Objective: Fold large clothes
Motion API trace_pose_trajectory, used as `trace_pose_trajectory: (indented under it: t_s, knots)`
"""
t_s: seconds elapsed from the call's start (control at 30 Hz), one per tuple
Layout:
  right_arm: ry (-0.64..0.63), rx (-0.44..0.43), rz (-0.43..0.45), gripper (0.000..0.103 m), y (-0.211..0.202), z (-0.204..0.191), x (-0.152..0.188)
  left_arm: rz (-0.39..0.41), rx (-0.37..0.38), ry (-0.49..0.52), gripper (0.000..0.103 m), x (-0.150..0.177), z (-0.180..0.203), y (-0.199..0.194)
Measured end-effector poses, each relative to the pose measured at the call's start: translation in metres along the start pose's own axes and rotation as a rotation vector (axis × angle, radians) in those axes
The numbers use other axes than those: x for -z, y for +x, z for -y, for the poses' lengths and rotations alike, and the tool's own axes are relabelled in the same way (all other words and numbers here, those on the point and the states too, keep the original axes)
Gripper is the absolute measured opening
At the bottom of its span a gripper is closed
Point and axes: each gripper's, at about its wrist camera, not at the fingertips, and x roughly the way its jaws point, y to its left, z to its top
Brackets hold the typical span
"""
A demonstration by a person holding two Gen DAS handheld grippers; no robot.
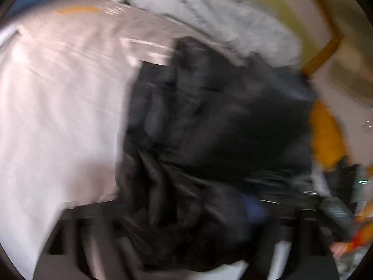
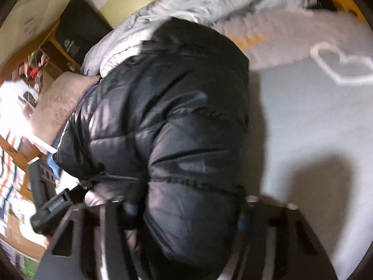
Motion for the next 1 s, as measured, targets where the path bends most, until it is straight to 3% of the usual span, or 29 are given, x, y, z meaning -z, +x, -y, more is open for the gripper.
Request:
trace_pose_trajectory:
  t_s: [0.07, 0.13, 0.27, 0.37, 0.53, 0.73, 0.83, 1.0]
  knots:
    - [-0.08, 0.034, 0.049, 0.036, -0.013, -0.016, 0.0, 0.063, 0.023, 0.092, 0.037, 0.002, 0.017, -0.013]
    - [-0.123, 0.053, 0.081, 0.035, -0.024, -0.024, -0.001, 0.099, 0.024, 0.177, 0.034, 0.005, 0.034, -0.023]
    - [-0.22, 0.108, 0.177, 0.034, -0.064, -0.03, -0.011, 0.095, 0.092, 0.157, 0.033, 0.001, 0.063, -0.027]
    - [-0.27, 0.173, 0.253, 0.034, -0.101, -0.02, -0.027, 0.134, 0.118, 0.216, 0.033, -0.004, 0.109, -0.024]
    - [-0.254, 0.259, 0.375, 0.035, -0.163, 0.029, -0.064, 0.157, 0.196, 0.293, 0.033, -0.014, 0.206, 0.006]
    - [-0.175, 0.397, 0.515, 0.035, -0.239, 0.122, -0.087, 0.135, 0.283, 0.419, 0.033, -0.004, 0.336, 0.07]
    - [-0.139, 0.46, 0.536, 0.035, -0.258, 0.162, -0.099, 0.114, 0.297, 0.478, 0.034, 0.006, 0.395, 0.112]
    - [-0.057, 0.554, 0.536, 0.035, -0.271, 0.235, -0.12, 0.077, 0.315, 0.527, 0.034, 0.016, 0.459, 0.177]
